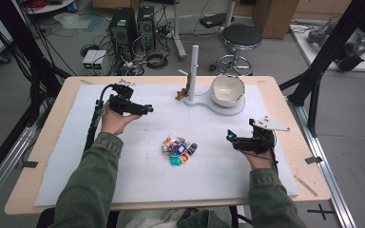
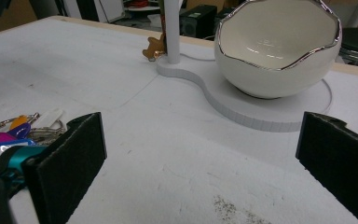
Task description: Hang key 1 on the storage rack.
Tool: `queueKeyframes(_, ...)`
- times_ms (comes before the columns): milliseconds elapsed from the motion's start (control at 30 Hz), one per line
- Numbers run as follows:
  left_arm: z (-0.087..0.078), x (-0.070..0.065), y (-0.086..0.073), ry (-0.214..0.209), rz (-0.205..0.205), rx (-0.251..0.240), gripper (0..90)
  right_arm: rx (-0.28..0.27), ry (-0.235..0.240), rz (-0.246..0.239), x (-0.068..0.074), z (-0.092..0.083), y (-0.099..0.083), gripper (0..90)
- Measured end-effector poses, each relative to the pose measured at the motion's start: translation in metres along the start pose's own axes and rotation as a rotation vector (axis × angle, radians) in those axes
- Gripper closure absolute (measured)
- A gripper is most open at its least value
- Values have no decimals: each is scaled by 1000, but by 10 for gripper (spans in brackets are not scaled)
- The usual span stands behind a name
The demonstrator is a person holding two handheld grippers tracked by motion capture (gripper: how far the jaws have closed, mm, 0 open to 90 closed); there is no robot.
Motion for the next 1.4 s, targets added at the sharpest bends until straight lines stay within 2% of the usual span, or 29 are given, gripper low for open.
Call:
queueKeyframes(267, -12, 20, -19, 36, -45, -16, 17, 5, -1, -9, 1, 2, 0, 6)
queueKeyframes(500, -29, 33, -34, 90, -39, -14, 17, 8, -1, -13, 1, 3, -1, 6)
queueKeyframes(667, -42, 42, -43, 98, -68, -40, 17, 11, 2, -10, 2, 3, -1, 6)
queueKeyframes(767, -48, 49, -49, 108, -78, -39, 17, 11, 1, -11, 2, 3, -1, 6)
queueKeyframes(867, -56, 55, -54, 110, -107, -63, 17, 13, -1, -13, 2, 4, -1, 6)
queueKeyframes(1033, -68, 63, -62, 140, -113, -86, 17, 12, -1, -15, 2, 5, -1, 6)
queueKeyframes(1233, -77, 72, -76, 166, -112, -76, 17, 14, -5, -13, 2, 4, -1, 6)
queueKeyframes(1333, -83, 76, -82, 177, -120, -94, 17, 17, -5, -15, 2, 5, -1, 6)
queueKeyframes(1400, -87, 79, -86, 171, -126, -127, 17, 19, -3, -13, 3, 5, -1, 6)
Point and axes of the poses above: each handheld gripper's, and its own axes: z roughly forward along the jaws, y roughly out of its top, x roughly to its left, the point moved 10 cm from there along z, roughly forward along the jaws, and after that the axes turned 5 degrees about x, right-handed, at the moved point
